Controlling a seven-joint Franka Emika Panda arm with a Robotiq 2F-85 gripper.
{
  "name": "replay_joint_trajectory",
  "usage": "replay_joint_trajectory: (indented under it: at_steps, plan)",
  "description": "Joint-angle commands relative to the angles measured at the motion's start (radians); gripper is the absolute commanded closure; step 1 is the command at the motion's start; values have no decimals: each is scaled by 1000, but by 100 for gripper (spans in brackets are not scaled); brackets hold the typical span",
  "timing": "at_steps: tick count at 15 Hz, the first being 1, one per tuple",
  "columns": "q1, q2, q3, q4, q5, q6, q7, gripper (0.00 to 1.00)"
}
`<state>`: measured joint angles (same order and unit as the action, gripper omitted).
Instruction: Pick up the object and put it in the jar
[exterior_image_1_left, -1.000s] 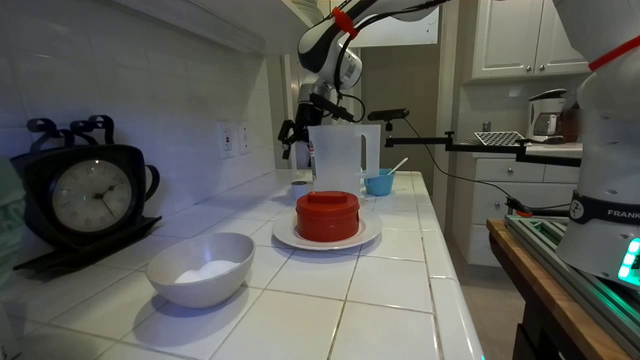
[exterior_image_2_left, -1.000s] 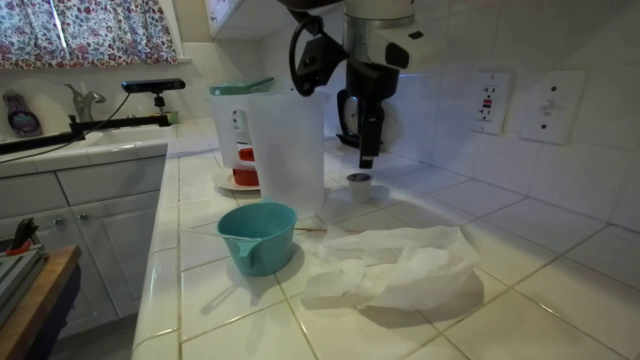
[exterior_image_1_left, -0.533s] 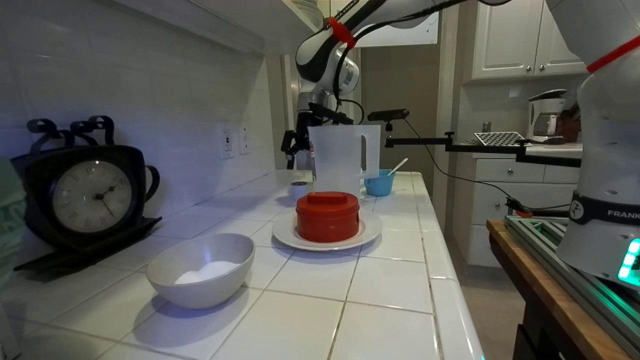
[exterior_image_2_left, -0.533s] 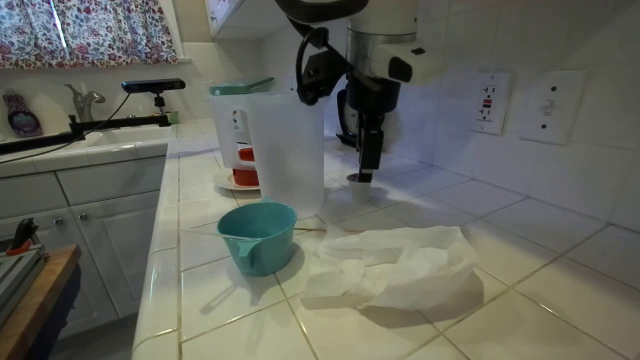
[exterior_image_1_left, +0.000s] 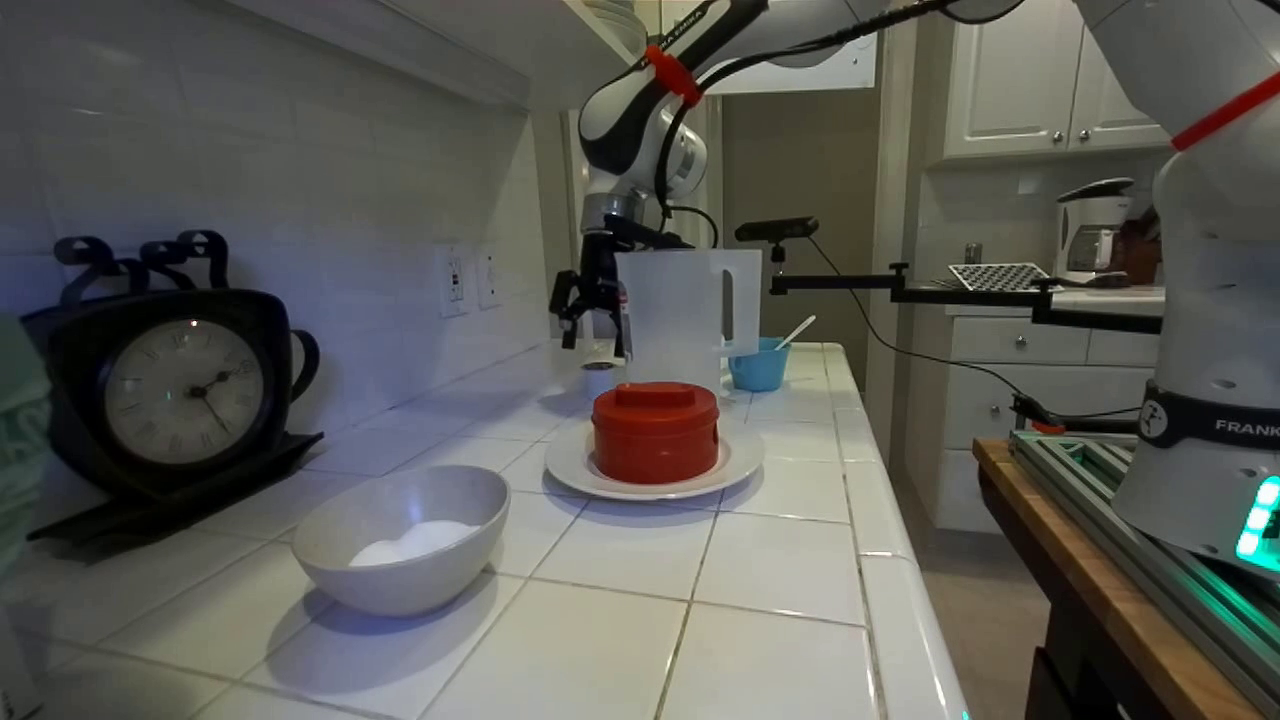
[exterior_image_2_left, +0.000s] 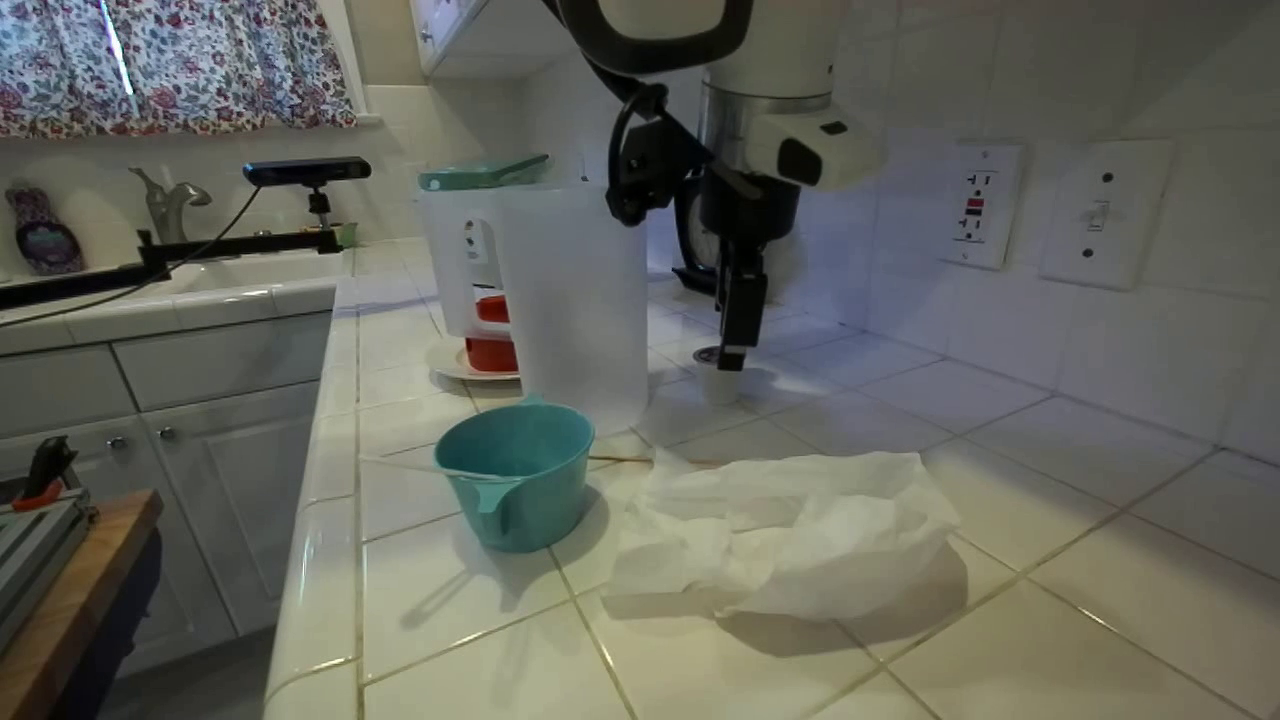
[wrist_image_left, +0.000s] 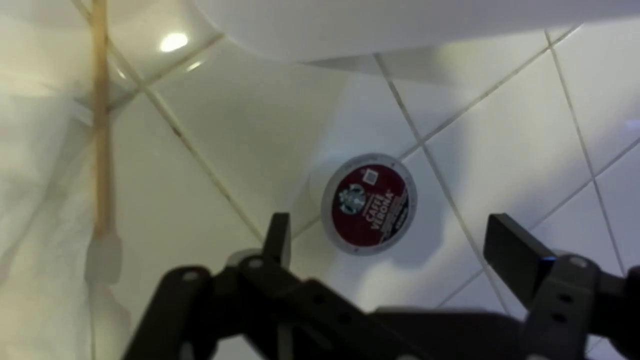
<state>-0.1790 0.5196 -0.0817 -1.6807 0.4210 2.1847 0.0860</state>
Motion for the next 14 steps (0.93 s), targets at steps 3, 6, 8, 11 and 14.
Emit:
replay_joint_trajectory:
  at_steps: [3,6,8,11,14]
  plan:
    - [3,39,3,48,-31,-13,41,0]
    - [4,48,3,54,-35,-19,46,0]
    - [5,51,3,56,-39,-23,54,0]
    - [7,57,5,57,-45,-31,60,0]
    - [8,62,6,57,-43,-37,65,0]
